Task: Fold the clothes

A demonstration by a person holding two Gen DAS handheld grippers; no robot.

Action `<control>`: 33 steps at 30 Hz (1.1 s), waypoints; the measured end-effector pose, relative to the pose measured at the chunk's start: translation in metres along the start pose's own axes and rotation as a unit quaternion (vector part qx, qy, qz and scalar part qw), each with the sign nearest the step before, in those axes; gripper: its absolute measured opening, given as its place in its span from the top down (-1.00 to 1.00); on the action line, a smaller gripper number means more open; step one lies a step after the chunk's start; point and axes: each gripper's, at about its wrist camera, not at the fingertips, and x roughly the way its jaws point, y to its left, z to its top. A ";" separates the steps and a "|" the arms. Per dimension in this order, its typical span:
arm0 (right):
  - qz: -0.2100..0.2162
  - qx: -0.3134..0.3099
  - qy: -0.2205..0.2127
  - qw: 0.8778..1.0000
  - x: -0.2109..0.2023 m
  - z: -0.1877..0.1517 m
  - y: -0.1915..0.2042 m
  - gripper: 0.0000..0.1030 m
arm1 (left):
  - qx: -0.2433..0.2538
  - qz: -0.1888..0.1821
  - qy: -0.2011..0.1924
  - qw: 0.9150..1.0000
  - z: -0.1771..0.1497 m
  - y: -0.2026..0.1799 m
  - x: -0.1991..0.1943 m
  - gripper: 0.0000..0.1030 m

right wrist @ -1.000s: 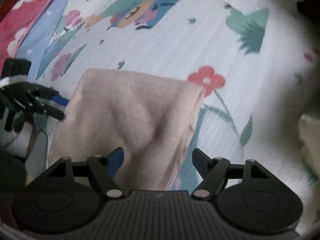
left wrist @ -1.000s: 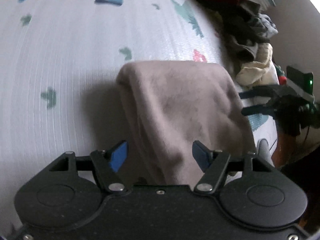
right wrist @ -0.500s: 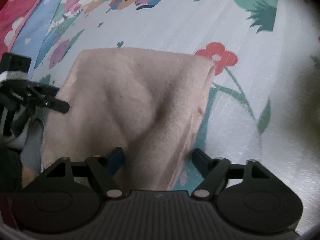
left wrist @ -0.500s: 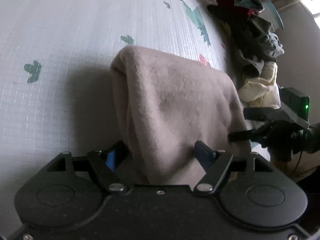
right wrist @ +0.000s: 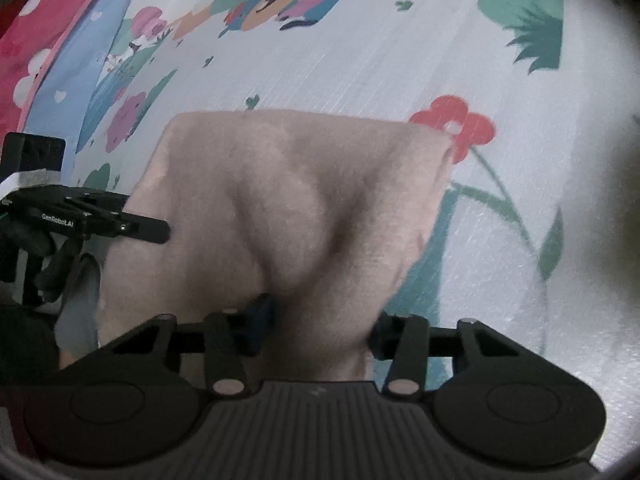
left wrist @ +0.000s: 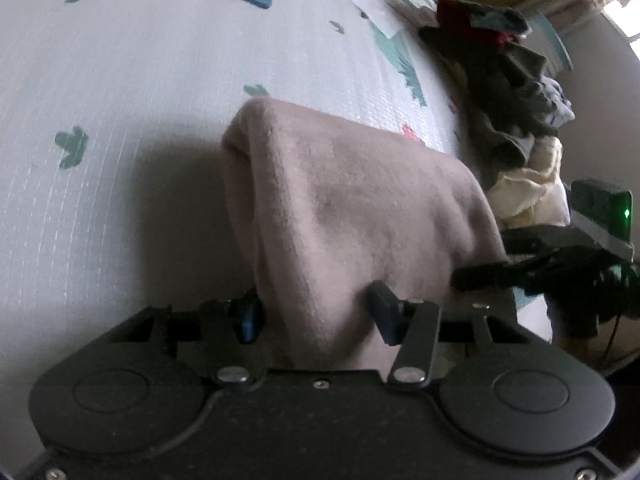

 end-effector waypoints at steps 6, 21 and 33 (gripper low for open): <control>-0.024 0.041 -0.036 0.998 -0.024 -0.006 -0.014 -0.59 | 0.012 0.014 -0.027 0.999 0.000 0.005 -0.023 -0.45; 0.031 0.026 -0.011 0.999 0.011 -0.007 -0.014 -0.42 | -0.008 -0.011 -0.016 1.000 -0.002 0.002 0.011 -0.52; 0.138 0.017 -0.053 0.989 -0.007 0.038 0.010 0.29 | -0.065 -0.061 -0.083 0.993 0.012 0.017 -0.033 0.33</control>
